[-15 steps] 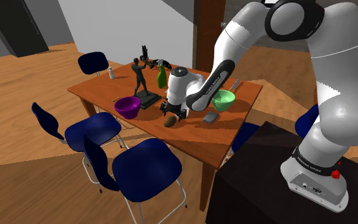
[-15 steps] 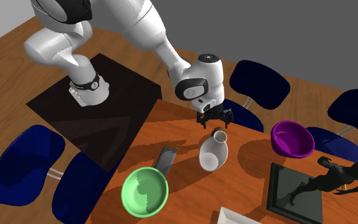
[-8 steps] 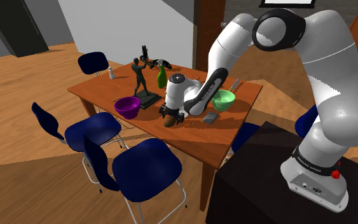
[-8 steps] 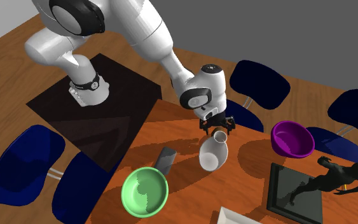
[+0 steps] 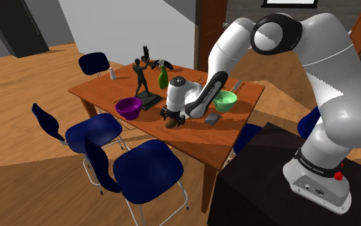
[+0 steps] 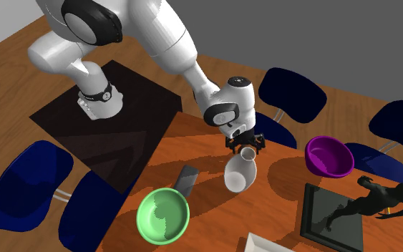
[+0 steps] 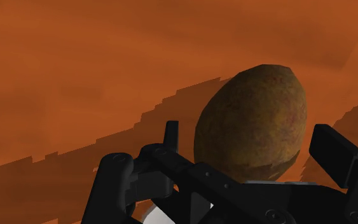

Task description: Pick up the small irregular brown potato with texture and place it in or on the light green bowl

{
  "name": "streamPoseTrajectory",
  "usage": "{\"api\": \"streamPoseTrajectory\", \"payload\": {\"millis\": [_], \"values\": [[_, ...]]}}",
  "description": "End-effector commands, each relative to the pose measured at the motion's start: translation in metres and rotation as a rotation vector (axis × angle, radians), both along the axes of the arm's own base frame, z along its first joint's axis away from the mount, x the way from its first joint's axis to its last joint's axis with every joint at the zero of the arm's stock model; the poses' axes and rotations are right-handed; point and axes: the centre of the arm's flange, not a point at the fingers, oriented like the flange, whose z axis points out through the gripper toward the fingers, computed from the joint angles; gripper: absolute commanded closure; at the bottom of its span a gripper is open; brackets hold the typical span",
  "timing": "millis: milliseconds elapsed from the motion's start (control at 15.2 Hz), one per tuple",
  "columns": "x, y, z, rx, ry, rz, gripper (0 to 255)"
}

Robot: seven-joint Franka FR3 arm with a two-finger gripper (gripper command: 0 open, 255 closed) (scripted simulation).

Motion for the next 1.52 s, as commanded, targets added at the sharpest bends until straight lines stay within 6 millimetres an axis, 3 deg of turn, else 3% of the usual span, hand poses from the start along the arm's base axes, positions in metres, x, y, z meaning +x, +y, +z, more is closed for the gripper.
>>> {"api": "streamPoseTrajectory", "payload": {"millis": [0,66,660,1452], "values": [[0.000,0.000,0.000,0.000,0.000,0.000,0],[0.000,0.000,0.000,0.000,0.000,0.000,255],[0.000,0.000,0.000,0.000,0.000,0.000,255],[0.000,0.000,0.063,0.000,0.000,0.000,255]]}}
